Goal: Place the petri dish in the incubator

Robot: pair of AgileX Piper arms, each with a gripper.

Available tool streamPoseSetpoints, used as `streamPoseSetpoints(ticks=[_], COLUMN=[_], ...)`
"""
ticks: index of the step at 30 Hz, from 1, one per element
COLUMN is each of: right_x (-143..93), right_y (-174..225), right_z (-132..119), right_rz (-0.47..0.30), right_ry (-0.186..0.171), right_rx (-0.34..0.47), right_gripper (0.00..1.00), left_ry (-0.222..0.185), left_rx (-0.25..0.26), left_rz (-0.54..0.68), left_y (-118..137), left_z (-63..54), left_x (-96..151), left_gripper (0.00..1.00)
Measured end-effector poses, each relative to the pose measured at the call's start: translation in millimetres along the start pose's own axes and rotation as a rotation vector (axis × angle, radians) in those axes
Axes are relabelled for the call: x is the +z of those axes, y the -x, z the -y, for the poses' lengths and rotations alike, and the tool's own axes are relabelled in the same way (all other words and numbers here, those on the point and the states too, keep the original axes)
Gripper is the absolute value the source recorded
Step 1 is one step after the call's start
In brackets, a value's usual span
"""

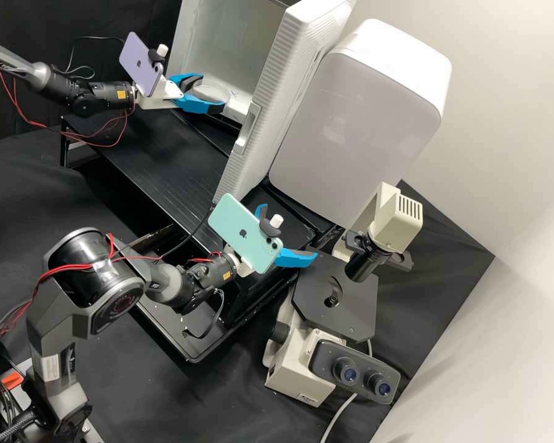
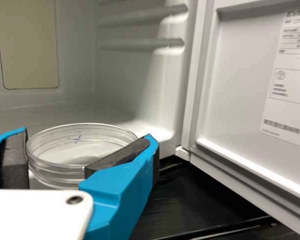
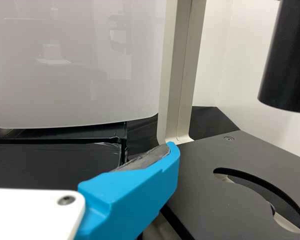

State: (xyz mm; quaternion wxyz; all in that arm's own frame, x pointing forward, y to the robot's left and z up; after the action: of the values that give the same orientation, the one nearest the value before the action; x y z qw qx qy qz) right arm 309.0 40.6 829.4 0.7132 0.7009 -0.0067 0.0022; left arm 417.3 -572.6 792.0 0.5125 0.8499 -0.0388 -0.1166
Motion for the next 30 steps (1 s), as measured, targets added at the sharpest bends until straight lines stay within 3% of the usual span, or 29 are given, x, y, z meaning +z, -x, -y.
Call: streamPoseSetpoints(ticks=[7,20,26,30], right_x=[0.0,0.0,0.0,0.0], right_y=[0.0,0.0,0.0,0.0], right_z=[0.0,0.0,0.0,0.0], right_rz=[0.000,0.000,0.000,0.000], right_ry=[0.000,0.000,0.000,0.000], right_rx=[0.000,0.000,0.000,0.000], right_gripper=[1.00,1.00,1.00,1.00], left_ry=[-0.040,-0.009,-0.002,-0.006], left_rx=[0.006,0.019,-0.008,-0.053], left_rz=[-0.036,-0.062,-0.103,-0.137], left_y=[-18.2,-36.1,-49.6,-58.1], left_z=[-6.8,-22.5,-10.5,-1.6], left_x=[-0.4,2.5,-3.0,-5.7], left_gripper=[0.00,0.00,0.00,0.00])
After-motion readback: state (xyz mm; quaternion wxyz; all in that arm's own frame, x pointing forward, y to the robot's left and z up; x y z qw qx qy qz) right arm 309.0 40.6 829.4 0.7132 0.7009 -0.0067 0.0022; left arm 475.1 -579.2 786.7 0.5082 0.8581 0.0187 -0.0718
